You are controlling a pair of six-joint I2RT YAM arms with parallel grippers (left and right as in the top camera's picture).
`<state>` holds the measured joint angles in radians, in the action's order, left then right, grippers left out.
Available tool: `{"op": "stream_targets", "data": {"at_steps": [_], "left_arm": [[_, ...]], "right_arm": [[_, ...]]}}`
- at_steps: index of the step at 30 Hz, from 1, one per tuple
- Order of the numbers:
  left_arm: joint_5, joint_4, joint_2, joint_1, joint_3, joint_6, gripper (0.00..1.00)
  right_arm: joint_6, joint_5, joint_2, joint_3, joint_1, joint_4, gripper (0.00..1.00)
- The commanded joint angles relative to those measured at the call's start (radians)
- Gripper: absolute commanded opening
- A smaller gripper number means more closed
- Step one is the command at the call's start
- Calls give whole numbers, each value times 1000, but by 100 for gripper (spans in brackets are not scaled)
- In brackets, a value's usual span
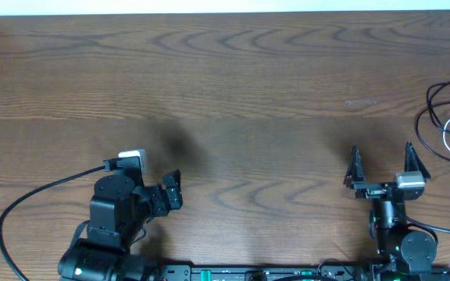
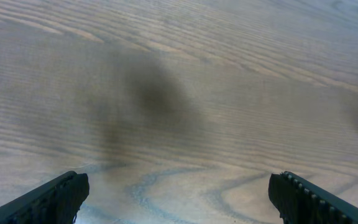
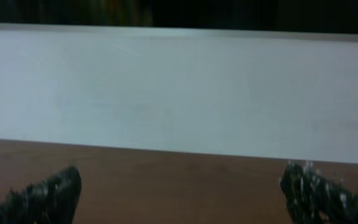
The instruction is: Untangle cables
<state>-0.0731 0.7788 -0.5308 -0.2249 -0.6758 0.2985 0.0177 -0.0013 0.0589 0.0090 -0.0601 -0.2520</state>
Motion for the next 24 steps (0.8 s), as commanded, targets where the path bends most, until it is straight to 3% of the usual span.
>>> {"op": "stream_targets", "data": {"at_steps": [1, 6, 24], "left_arm": [[5, -2, 3, -1, 5, -6, 98], [5, -2, 3, -1, 5, -6, 98], [5, -2, 3, -1, 5, -6, 98]], "right_arm": [[51, 53, -54, -4, 6, 109, 99], [51, 12, -54, -4, 6, 329, 99], [21, -2, -53, -4, 0, 327, 99]]}}
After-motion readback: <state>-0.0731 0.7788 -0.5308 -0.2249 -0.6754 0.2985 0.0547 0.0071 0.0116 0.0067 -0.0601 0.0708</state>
